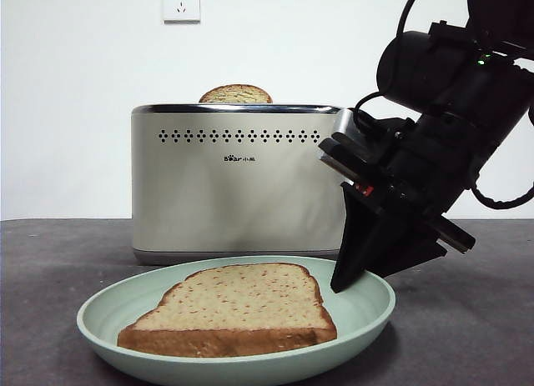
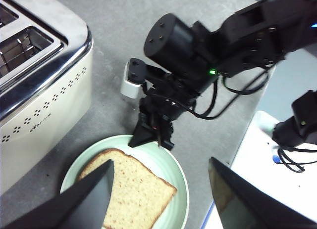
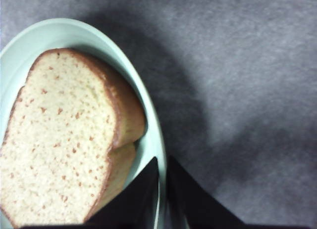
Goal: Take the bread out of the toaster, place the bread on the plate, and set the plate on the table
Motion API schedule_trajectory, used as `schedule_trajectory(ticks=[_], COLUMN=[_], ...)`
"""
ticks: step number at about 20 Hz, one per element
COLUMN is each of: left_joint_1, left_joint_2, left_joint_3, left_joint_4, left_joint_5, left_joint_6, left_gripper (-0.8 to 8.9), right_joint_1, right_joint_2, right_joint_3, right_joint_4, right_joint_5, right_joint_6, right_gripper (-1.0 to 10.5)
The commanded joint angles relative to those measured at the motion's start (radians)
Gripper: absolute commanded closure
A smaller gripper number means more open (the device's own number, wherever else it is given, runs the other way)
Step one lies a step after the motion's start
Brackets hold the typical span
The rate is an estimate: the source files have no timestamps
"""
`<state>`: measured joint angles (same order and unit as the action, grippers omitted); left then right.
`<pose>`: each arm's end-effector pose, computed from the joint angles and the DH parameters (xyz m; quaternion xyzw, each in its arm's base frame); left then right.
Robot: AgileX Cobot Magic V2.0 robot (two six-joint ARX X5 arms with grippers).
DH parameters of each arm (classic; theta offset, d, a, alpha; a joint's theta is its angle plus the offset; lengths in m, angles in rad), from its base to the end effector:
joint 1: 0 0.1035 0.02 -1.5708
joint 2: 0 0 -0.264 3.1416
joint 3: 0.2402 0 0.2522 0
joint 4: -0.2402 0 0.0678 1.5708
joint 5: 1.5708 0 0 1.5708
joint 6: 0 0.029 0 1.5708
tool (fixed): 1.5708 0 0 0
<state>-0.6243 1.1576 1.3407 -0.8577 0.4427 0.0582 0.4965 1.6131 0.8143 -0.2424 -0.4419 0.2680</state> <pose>0.1691 -0.1371 0.3902 0.0536 0.3155 -0.4893 0.8113 0.2513 0.1502 0.1525 0.0899 0.5452 0.3223 0.7686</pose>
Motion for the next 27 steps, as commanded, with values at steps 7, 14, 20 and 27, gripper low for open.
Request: schedule_trajectory(ticks=[7,14,20,27], left_joint_1=[-0.006,-0.003,-0.003,-0.003], left_joint_2=[-0.015,-0.014,-0.014,-0.014], left_joint_3=[0.027,0.027,0.027,0.027], left_joint_4=[-0.040,-0.061,-0.117,-0.166], left_joint_5=[-0.003,-0.071,-0.172,-0.185], left_joint_6=[-0.006,-0.006,-0.006,-0.006], left_gripper=[5.03,5.20,6.67,8.06], right_joint_1=[0.003,0.032,0.119,0.144], right_joint_2=[-0.058,-0.451,-0.668,-0.680], right_joint_3=[0.011,0.012,0.012,0.012], right_joint_4=[-0.028,-0.199,-0.368,-0.386], right_joint_5=[0.033,0.050,0.051,0.055], right_joint_6=[0.001,-0.033,-0.044,-0.066], right_gripper=[6.9,6.9,7.5,9.4])
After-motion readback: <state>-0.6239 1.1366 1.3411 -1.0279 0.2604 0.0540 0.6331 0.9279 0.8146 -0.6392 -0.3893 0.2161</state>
